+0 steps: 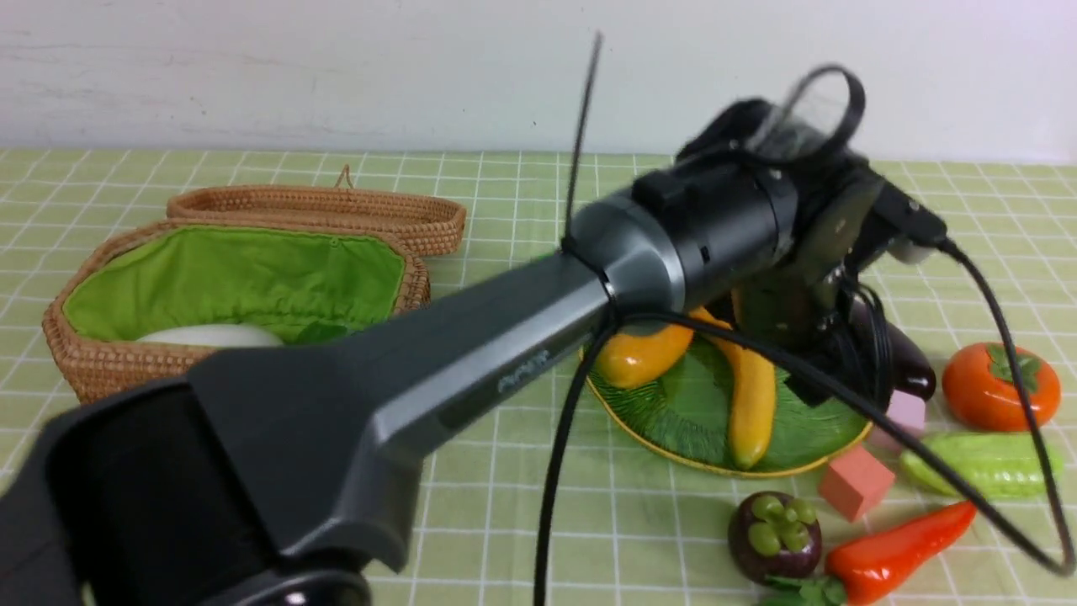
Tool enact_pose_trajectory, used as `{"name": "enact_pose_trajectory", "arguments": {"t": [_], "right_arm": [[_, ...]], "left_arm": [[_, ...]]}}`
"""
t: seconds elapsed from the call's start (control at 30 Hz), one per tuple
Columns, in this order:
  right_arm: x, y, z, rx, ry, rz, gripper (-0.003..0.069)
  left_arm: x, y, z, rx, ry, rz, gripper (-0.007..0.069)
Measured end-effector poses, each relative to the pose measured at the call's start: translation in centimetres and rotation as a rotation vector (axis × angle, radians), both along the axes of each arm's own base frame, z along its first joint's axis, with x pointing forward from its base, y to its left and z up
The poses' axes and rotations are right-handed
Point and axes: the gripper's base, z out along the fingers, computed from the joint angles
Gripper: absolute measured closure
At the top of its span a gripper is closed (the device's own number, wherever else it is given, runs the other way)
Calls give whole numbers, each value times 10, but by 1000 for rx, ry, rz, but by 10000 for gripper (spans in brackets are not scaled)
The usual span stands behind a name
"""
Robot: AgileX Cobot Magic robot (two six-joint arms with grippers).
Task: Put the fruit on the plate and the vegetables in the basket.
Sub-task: Use the right arm to grab a mangosteen and put it into the right plate
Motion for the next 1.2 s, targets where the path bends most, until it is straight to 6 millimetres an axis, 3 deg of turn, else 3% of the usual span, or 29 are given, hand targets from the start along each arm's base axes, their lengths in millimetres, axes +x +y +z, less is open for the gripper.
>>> {"name": "enact_pose_trajectory", "arguments": {"t": [0.1, 0.2, 0.27, 0.37, 0.47, 0.57, 0.67, 0.8, 0.9, 1.03, 1.13, 1.2], "right_arm": [[2, 0, 1, -2, 9, -16, 658], [7, 3, 0, -18, 34, -26, 657], [10, 4, -1, -23, 54, -32, 657], [22, 12, -4, -37, 114, -50, 655], [36, 21, -9, -66, 177, -59, 653], [45, 30, -13, -76, 232, -53, 649], [66, 48, -26, -101, 353, -40, 646], [98, 70, -41, -152, 445, -44, 643], [112, 80, -43, -155, 468, -44, 638], [129, 92, -48, -128, 506, -80, 615], [146, 103, -65, -133, 558, -119, 538], [159, 111, -78, -140, 588, -143, 446]], "left_arm": [[-22, 28, 57, -65, 6, 69, 365], [-54, 69, 117, -147, -30, 93, 582], [-65, 83, 127, -154, -31, 97, 630], [-104, 132, 151, -183, -48, 102, 638], [-137, 174, 144, -212, -52, 111, 638], [-160, 202, 135, -256, -63, 118, 638], [-199, 246, 102, -371, -78, 124, 638], [-233, 288, 70, -526, -142, 117, 638], [-250, 308, 65, -602, -184, 109, 638], [-257, 316, 66, -635, -197, 106, 638], [-257, 313, 64, -636, -173, 92, 638], [-256, 307, 62, -616, -159, 60, 638]]}}
